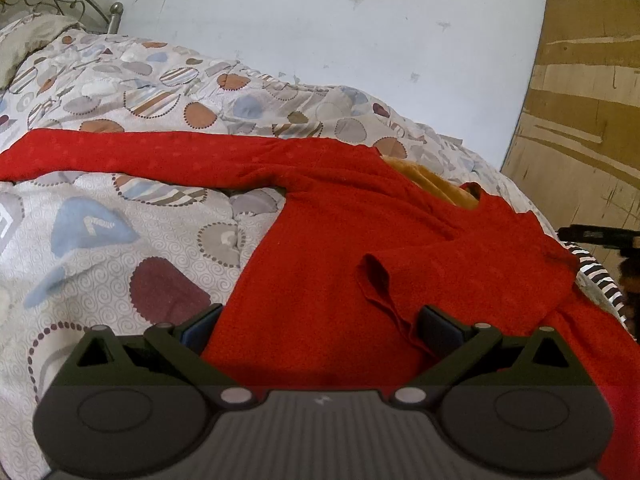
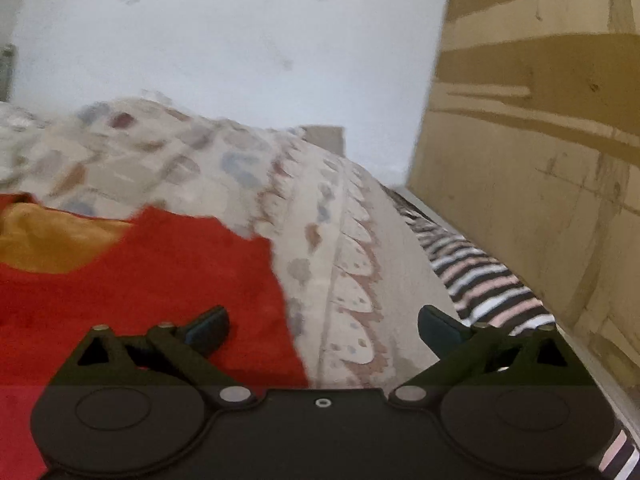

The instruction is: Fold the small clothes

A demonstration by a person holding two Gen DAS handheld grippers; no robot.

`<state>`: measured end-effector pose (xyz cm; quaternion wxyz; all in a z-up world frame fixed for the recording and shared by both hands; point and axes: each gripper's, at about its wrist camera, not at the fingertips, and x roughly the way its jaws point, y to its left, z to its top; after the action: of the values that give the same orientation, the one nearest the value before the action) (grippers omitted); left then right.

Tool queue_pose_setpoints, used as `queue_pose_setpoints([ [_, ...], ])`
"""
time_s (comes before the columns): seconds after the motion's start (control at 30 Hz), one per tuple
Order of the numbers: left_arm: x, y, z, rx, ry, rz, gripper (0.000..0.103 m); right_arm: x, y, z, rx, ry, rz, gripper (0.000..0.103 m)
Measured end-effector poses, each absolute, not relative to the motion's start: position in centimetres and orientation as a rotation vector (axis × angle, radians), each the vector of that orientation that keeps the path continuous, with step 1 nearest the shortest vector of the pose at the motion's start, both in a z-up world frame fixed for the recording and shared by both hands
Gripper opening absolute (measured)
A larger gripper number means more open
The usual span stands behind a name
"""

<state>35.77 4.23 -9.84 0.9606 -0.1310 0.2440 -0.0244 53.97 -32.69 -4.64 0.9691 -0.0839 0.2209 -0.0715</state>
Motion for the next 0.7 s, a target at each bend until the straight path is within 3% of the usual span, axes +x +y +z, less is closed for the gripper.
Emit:
queue_pose_setpoints([
  [0.27,35.4,5.5,-10.0,-0.351,0.467,-0.085,0.103,44.4,-28.8,-1.2,-0.024,0.492,0.044,0.102],
  [0.47,35.3,9.2,-8.6,-0.523,0.478,-0.141,0.103,37.3,-25.0,-2.0,0.085,0.508,0.141,0.103],
  [0.7,33.5,17.6,-4.6,-0.483,0.414,0.010,0.103,31.0,-20.1,-3.9,-0.024,0.463,0.184,0.103],
])
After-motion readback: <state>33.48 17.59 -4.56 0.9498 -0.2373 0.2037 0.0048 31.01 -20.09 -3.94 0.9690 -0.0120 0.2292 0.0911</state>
